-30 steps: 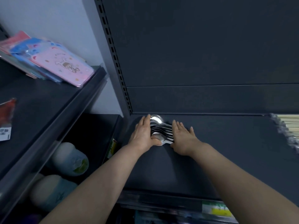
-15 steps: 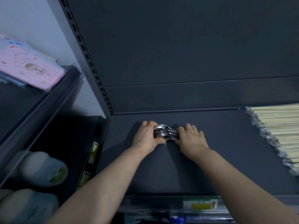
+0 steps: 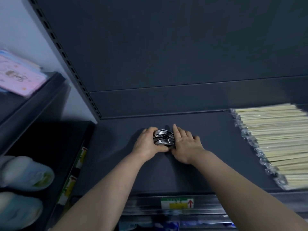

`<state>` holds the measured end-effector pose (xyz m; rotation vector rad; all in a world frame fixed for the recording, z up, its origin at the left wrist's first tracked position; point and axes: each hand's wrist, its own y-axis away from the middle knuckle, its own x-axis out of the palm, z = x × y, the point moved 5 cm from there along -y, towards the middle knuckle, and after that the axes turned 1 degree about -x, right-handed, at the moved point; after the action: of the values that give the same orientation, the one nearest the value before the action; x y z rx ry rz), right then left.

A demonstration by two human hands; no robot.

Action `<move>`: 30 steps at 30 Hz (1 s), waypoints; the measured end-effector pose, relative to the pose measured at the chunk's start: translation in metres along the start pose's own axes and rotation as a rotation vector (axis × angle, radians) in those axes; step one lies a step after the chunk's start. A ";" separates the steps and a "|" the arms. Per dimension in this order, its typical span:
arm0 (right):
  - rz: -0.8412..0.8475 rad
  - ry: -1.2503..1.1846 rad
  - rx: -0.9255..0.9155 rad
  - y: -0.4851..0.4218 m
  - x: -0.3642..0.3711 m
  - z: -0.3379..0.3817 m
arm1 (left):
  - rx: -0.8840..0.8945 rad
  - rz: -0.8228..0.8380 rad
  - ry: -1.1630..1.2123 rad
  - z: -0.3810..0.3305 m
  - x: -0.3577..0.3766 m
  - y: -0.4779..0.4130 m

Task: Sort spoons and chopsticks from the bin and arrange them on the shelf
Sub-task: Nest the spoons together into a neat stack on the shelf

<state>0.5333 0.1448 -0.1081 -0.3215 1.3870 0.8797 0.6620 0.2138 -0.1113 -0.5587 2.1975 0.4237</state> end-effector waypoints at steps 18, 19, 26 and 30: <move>-0.049 0.057 -0.051 0.014 0.013 0.000 | 0.015 -0.024 0.060 0.004 0.007 0.011; -0.047 0.072 -0.051 0.016 0.012 0.000 | 0.019 -0.015 0.057 0.004 0.007 0.012; -0.244 0.128 -0.008 0.023 0.007 0.002 | 0.071 -0.030 -0.030 0.000 0.006 0.015; -0.214 0.159 -0.020 0.020 0.007 -0.002 | 0.052 -0.057 0.084 0.005 0.010 0.016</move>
<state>0.5177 0.1593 -0.1092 -0.5548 1.4599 0.7036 0.6508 0.2270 -0.1205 -0.6197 2.2597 0.3172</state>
